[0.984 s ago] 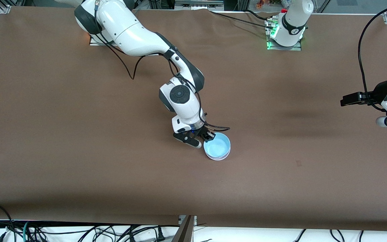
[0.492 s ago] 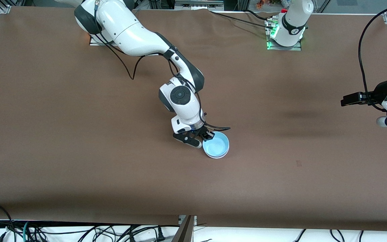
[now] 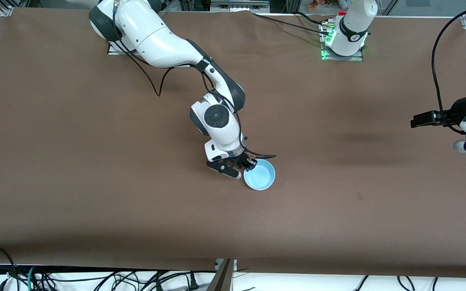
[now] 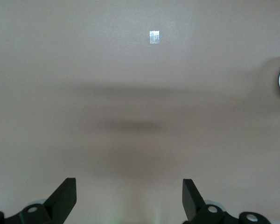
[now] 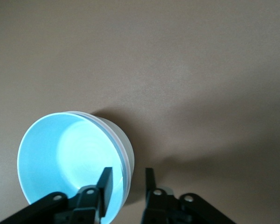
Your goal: Stack pink and blue bowls on white bowl
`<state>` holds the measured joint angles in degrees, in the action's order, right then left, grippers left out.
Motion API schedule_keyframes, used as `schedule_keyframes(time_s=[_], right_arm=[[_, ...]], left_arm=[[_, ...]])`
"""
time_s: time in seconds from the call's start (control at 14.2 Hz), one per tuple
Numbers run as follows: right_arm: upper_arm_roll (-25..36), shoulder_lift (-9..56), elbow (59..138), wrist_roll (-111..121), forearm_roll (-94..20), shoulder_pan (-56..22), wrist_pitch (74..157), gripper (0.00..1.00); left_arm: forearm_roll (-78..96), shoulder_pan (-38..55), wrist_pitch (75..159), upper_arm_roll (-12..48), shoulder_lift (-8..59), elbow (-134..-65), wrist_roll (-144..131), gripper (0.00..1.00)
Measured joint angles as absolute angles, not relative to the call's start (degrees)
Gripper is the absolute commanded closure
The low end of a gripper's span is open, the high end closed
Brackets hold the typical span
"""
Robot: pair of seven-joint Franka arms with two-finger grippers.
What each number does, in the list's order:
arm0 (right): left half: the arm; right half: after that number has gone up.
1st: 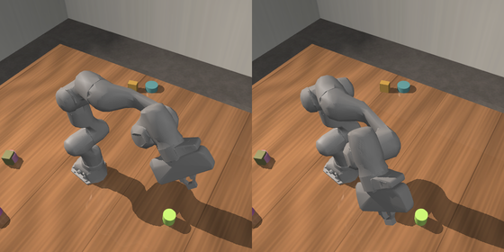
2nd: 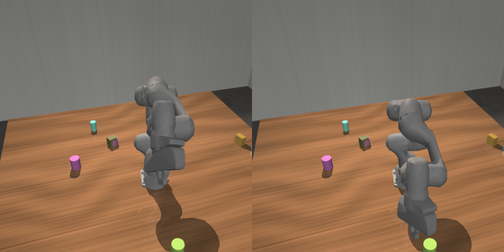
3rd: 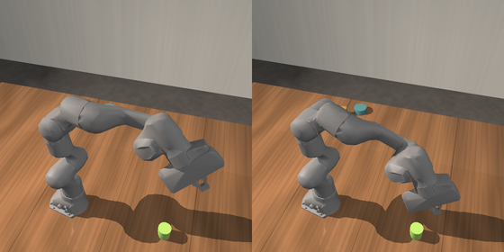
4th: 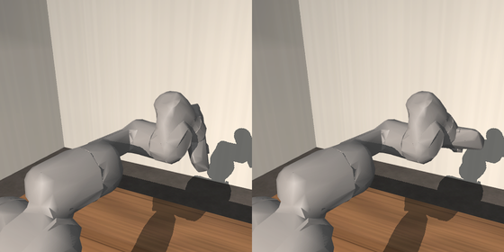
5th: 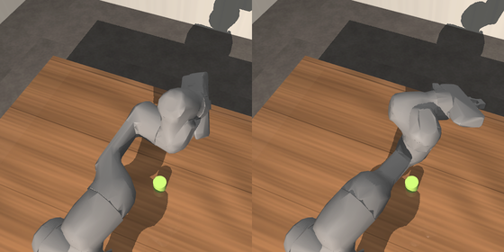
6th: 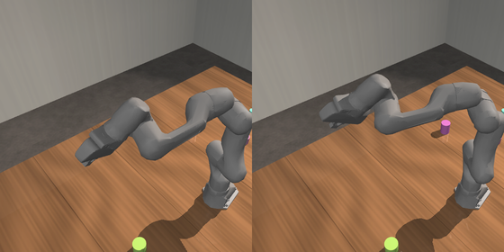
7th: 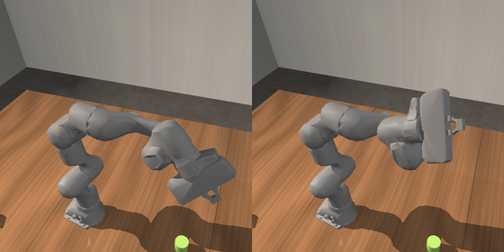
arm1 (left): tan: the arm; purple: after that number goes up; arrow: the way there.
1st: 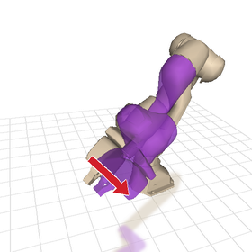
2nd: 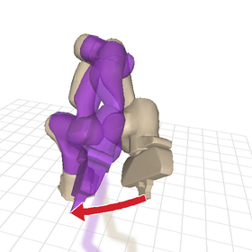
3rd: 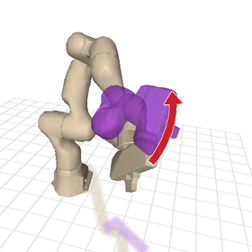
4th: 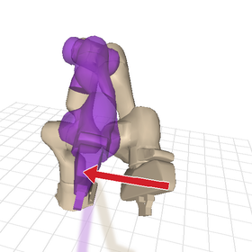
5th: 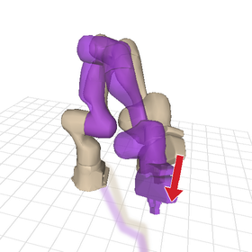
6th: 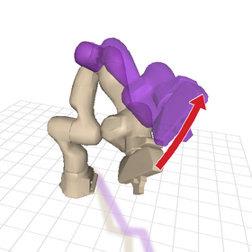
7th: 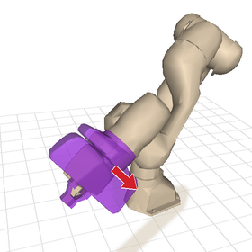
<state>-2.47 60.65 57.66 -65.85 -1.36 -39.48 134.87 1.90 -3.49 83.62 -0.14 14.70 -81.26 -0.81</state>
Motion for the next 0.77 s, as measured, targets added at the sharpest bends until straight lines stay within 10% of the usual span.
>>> schedule_keyframes(time_s=[0.14, 0.77], right_arm=[[-2.41, 60.47, 57.3, -65.82, -1.36, -39.2, 133.58, 0.0], [0.56, 51.17, 55.45, -46.52, -1.47, -31.38, 112.69, 0.0]], left_arm=[[1.9, -3.49, 83.62, -0.14, 14.71, -81.26, -0.81, 0.0], [1.9, -3.49, 83.68, -0.15, 14.7, -81.22, -0.8, 0.0]])
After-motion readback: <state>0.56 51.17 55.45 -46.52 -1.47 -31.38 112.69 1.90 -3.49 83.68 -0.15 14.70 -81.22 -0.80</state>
